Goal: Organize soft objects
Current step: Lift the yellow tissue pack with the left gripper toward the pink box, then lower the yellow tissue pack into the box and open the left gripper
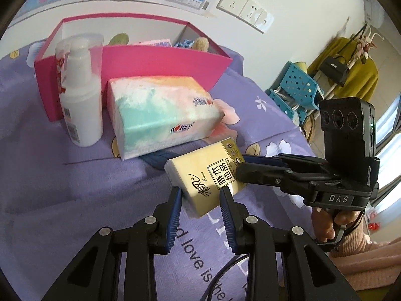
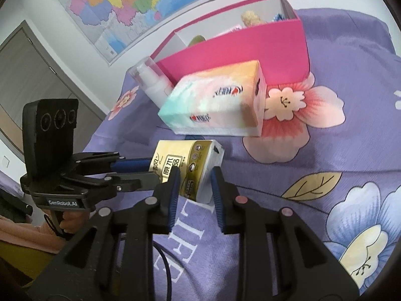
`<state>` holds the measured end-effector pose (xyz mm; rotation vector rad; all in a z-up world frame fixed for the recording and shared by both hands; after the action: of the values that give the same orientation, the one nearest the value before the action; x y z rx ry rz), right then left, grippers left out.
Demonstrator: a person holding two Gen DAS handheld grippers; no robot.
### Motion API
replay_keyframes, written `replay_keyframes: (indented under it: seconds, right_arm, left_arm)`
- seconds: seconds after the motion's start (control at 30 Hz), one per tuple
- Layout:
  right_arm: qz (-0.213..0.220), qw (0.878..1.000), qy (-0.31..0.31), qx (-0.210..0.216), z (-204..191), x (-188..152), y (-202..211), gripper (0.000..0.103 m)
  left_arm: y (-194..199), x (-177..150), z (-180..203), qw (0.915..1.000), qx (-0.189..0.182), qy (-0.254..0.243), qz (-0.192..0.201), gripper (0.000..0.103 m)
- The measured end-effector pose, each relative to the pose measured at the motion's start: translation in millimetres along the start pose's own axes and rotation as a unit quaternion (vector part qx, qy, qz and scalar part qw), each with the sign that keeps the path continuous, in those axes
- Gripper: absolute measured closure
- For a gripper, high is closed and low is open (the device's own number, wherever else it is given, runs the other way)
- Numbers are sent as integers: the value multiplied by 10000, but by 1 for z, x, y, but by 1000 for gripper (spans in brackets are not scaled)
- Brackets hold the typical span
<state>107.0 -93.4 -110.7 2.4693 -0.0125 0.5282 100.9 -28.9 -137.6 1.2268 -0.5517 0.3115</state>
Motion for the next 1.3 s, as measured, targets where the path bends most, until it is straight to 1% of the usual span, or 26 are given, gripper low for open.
replay_keyframes:
  seconds: [0.53, 1.1, 1.3]
  right_arm:
    - [339, 9991, 216, -93, -7, 28, 21, 74]
    - [656, 9968, 416, -177, -11, 61, 38, 74]
    - [765, 9955, 519, -224, -10, 78, 44, 74]
  left_arm:
    - [15, 31, 13, 9993, 31, -222, 283, 72]
    - [25, 72, 18, 9976, 110, -329, 599, 72]
    - [26, 87, 18, 9969, 141, -373, 683, 72]
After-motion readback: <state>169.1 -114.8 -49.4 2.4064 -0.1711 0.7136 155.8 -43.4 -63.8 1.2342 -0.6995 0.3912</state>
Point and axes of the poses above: each gripper's, at about its wrist camera, not at the fingertips, and y roughly against the way its jaws point, z to its right, x to its top, the point moved 10 cm from there along -y, roughly the way its jaws point, and after that the axes turned 13 degrees about x, right-handed, at the moved point
